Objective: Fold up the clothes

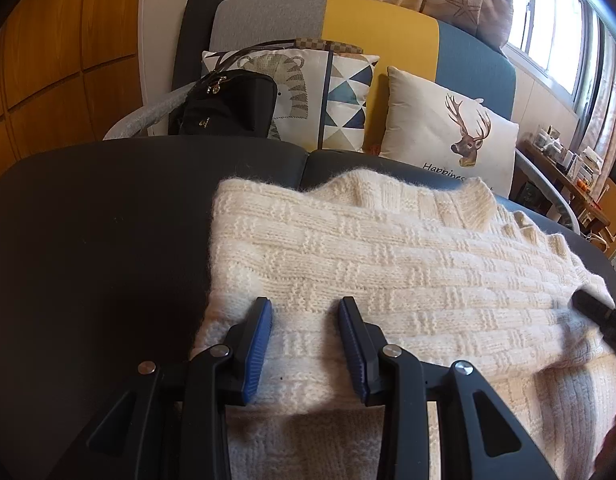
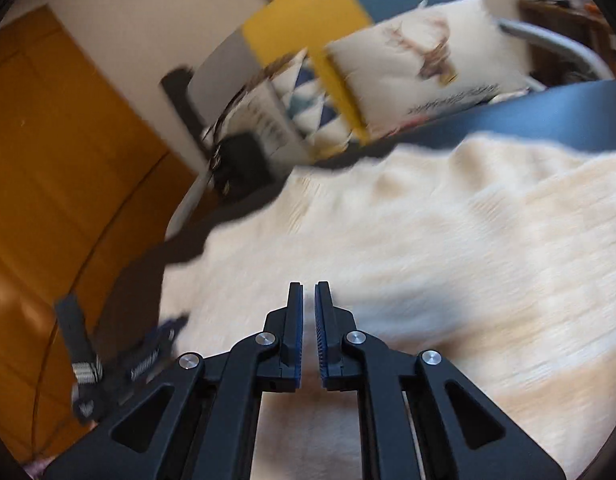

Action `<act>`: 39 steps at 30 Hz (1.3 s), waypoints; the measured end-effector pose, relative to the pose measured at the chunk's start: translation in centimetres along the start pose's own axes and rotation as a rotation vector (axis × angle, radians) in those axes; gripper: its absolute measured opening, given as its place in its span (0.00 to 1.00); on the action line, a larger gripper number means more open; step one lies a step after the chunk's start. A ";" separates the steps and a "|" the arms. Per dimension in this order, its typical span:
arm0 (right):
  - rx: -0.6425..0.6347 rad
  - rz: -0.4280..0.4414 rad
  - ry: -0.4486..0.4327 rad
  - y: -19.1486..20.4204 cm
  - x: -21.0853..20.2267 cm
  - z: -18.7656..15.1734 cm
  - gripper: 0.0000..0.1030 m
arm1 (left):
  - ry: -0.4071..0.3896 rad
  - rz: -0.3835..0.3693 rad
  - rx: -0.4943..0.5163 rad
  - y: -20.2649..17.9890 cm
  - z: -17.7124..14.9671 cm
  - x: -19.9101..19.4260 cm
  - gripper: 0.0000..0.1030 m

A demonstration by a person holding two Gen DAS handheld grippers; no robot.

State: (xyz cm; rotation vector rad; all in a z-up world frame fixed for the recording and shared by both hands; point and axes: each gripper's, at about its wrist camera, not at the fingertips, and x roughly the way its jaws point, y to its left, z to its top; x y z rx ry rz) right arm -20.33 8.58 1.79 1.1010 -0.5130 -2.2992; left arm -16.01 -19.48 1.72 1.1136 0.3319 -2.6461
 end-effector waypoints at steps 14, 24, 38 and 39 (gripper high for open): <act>0.224 -0.055 -0.086 -8.1 -4.8 -0.8 0.05 | -0.004 0.002 0.004 0.0 -0.1 0.0 0.36; 0.487 -0.108 -0.284 -15.2 -10.3 -4.1 0.08 | -0.004 -0.012 -0.003 0.3 0.0 0.0 0.35; 0.422 -0.166 -0.269 -14.3 -9.7 -3.8 0.08 | 0.025 -0.389 0.186 -15.0 -3.5 -5.8 0.31; 0.423 -0.163 -0.271 -14.3 -9.8 -3.9 0.08 | 0.036 -0.430 0.223 -17.4 -4.0 -5.8 0.31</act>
